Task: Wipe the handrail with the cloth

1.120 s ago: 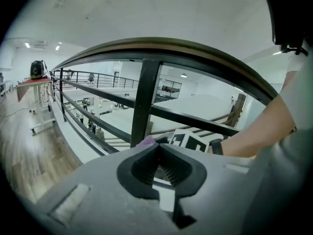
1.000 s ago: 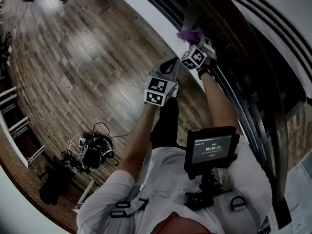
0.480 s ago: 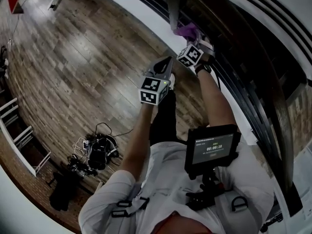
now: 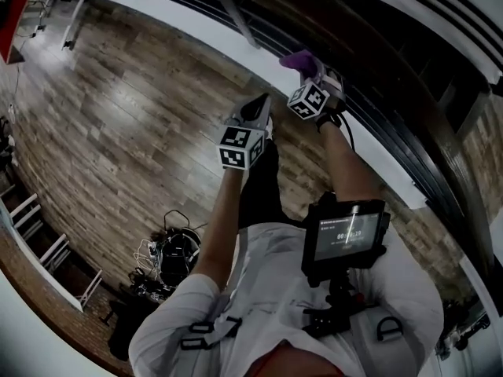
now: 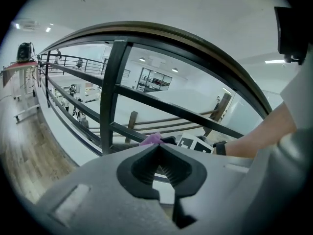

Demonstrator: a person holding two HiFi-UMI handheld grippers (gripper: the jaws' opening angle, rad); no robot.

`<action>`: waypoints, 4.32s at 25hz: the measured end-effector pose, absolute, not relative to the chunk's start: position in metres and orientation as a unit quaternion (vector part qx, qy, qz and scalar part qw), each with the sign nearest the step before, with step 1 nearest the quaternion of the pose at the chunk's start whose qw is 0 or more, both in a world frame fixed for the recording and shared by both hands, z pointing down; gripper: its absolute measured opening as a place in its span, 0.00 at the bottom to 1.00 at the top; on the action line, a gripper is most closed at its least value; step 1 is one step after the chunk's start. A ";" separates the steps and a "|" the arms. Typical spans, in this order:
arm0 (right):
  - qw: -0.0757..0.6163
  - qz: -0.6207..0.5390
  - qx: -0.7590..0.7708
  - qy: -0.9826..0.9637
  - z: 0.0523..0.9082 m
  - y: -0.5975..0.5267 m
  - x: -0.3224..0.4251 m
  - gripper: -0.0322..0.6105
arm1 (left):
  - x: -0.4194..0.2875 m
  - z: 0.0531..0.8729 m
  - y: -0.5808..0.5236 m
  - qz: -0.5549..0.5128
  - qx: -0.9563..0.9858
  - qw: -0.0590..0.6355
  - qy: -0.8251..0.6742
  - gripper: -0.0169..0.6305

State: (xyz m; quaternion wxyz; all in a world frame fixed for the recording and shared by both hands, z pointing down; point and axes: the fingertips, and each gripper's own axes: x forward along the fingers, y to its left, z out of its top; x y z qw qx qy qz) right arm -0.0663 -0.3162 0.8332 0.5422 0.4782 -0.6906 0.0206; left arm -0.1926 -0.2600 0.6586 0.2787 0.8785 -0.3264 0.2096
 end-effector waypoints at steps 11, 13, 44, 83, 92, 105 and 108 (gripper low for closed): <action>0.504 0.074 0.530 -0.678 0.830 -0.253 0.000 0.29 | -0.136 0.665 -0.213 0.244 0.896 0.268 -0.258 0.03; 0.503 0.082 0.535 -0.674 0.832 -0.239 0.012 0.30 | -0.124 0.669 -0.201 0.253 0.897 0.268 -0.243 0.03; 0.548 0.160 0.601 -0.558 0.844 0.013 0.224 0.44 | 0.033 0.680 -0.041 0.305 0.921 0.234 -0.066 0.03; 0.572 0.262 0.705 -0.326 0.841 0.417 0.574 0.44 | 0.308 0.692 0.234 0.305 0.924 0.172 0.156 0.03; 0.548 0.315 0.712 -0.306 0.826 0.441 0.583 0.36 | 0.310 0.680 0.243 0.300 0.922 0.180 0.167 0.03; 0.468 0.340 0.660 -0.480 0.829 0.293 0.322 0.26 | 0.197 0.660 0.167 0.297 0.919 0.199 0.164 0.03; 0.457 0.340 0.647 -0.507 0.838 0.230 0.251 0.26 | 0.148 0.663 0.118 0.307 0.920 0.202 0.135 0.03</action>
